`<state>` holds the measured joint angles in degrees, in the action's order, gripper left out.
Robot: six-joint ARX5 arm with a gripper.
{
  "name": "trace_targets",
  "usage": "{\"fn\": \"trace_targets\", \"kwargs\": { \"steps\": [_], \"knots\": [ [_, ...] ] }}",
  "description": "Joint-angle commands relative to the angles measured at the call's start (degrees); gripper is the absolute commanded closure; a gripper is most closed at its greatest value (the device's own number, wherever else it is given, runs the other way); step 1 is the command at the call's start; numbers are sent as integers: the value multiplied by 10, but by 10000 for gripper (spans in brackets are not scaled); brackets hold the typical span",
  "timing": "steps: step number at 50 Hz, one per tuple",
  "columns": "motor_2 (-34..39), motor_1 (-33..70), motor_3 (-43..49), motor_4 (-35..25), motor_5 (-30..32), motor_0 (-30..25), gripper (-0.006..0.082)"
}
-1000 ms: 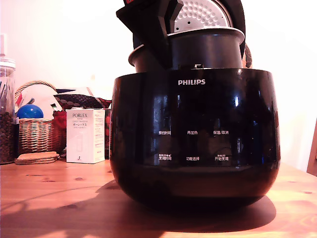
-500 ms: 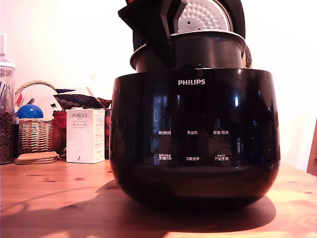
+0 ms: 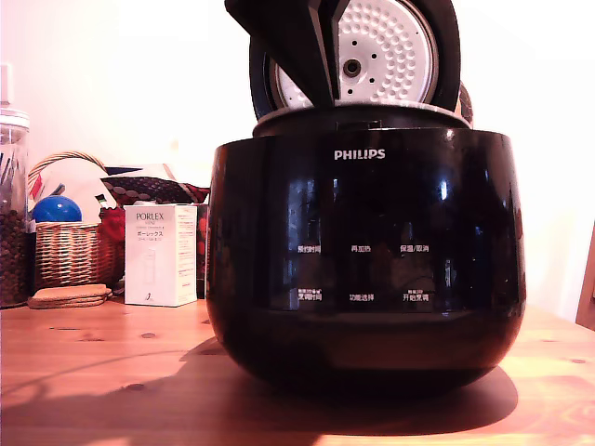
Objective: Place the pot you are holding inside the rice cooker
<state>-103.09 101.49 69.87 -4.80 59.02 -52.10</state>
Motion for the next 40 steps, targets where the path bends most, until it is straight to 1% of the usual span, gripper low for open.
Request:
{"fn": "trace_targets", "kwargs": {
  "steps": [1,10,11,13,14,16,17,18,20,21,24,27,28,31,32,34,35,38,39,40],
  "knots": [
    [-8,-2,6,-1,-24,-2,632],
    [-8,-2,31,0,-39,-2,636],
    [-8,-2,33,0,-51,-2,636],
    [-8,-3,38,-1,-51,-2,636],
    [-9,-3,39,-1,-66,-2,638],
    [-9,-3,41,0,-66,-2,645],
    [-9,-3,41,0,-66,-2,654],
    [-9,-3,41,1,-85,-2,669],
    [-9,-3,41,4,-85,-1,705],
    [-9,-4,41,4,-98,-1,727],
    [-9,-7,41,4,-98,3,796],
    [-10,-8,33,4,-105,9,788],
    [-10,-10,31,4,-132,11,788],
    [-10,-11,22,8,-132,17,788],
    [-10,-13,19,9,-162,20,789],
    [-10,-16,15,11,-162,26,789],
    [-10,-17,11,13,-190,29,788],
    [-10,-24,-1,17,-190,42,789],
    [-10,-27,-5,19,-227,46,789],
    [-10,-30,-10,19,-227,50,789]
  ]
}}
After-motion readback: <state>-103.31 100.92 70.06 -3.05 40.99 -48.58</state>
